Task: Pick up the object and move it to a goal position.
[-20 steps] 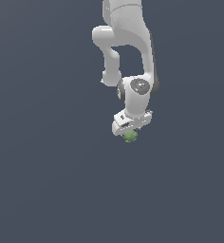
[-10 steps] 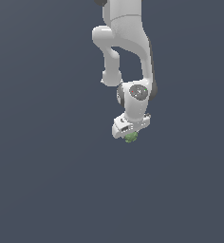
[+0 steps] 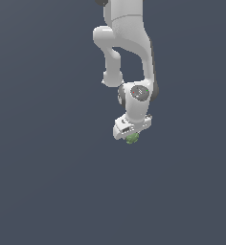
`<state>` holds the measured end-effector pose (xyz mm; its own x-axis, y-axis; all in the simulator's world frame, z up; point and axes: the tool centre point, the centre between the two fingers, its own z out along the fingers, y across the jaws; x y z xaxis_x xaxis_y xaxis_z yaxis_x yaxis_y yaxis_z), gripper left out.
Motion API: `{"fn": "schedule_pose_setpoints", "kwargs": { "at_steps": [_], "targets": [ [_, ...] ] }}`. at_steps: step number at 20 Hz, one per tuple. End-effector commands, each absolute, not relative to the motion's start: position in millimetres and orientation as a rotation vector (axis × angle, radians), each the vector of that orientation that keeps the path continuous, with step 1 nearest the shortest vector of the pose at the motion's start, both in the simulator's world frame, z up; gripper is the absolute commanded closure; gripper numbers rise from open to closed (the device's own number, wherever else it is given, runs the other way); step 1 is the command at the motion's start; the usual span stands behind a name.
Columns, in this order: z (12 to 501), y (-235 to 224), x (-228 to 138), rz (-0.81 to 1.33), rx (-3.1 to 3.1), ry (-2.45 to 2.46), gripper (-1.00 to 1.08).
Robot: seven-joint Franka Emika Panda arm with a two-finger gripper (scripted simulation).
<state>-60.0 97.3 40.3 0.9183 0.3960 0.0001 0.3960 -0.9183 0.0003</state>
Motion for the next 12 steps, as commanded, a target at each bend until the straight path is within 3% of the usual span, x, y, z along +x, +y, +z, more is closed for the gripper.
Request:
{"fn": "schedule_pose_setpoints", "kwargs": {
  "at_steps": [1,12],
  "targets": [
    [41,98,-61,0.0,3.076,0.635,1.08],
    [65,127,-93,0.0,3.076,0.635,1.08]
  ]
}}
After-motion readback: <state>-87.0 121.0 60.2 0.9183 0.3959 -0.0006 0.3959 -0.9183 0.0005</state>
